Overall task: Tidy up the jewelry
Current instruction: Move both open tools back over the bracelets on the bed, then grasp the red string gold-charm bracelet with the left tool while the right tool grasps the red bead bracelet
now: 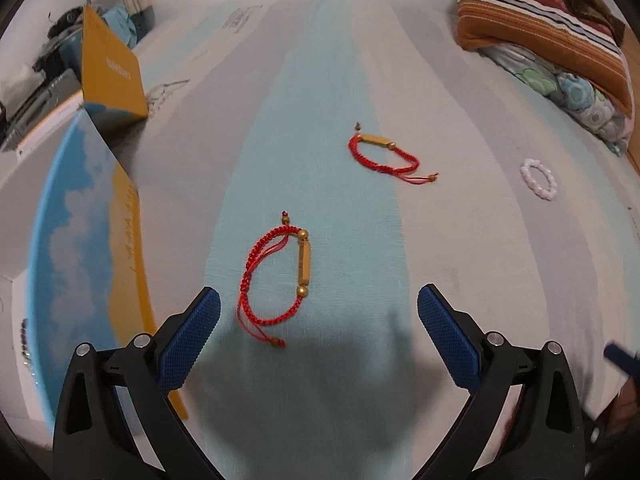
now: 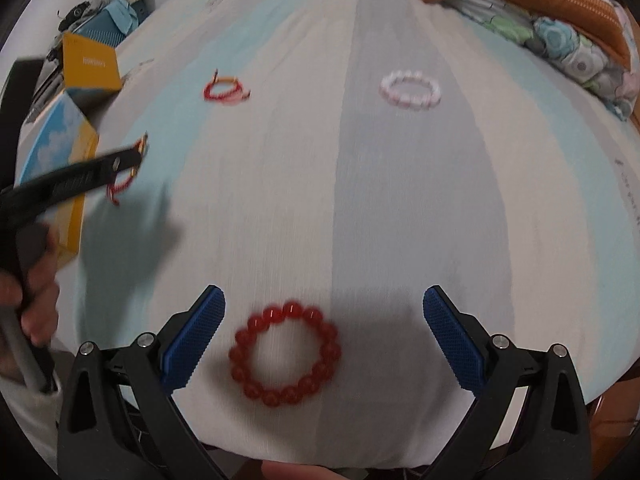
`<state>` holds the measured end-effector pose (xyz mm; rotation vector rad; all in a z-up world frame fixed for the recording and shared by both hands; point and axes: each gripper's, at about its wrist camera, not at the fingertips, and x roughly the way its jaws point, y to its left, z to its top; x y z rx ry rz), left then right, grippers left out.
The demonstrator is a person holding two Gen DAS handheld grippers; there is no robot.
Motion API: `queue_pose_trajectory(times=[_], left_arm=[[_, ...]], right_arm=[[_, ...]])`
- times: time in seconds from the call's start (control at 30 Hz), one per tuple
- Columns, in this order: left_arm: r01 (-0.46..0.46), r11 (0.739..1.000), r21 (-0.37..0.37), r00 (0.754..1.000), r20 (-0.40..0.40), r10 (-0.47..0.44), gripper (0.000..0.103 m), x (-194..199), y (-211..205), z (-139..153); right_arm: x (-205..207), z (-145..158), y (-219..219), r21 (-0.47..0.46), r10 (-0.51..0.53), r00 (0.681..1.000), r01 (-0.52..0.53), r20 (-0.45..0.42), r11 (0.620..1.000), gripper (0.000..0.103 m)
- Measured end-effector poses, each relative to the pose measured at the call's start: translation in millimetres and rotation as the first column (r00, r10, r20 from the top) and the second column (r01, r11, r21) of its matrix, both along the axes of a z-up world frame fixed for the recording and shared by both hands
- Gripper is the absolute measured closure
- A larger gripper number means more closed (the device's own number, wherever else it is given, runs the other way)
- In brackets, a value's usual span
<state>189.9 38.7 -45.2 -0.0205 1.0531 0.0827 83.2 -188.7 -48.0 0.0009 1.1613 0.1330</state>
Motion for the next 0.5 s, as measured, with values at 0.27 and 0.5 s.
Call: queue_pose_trajectory(times=[0.27, 0.5], left_arm=[[-0.019, 1.0, -0.017, 0.997, -0.074, 0.018, 0.02, 15, 10, -33], [-0.023, 0.999, -0.027, 0.996, -0.082, 0.021, 0.038, 16, 14, -38]], right_arm=[[-9, -25, 6, -0.006, 0.016, 0.999, -0.016, -0.051, 1.0, 0.016], [-12, -32, 8, 0.03, 0.027, 0.997, -0.025, -0.068, 0.999, 0.042]])
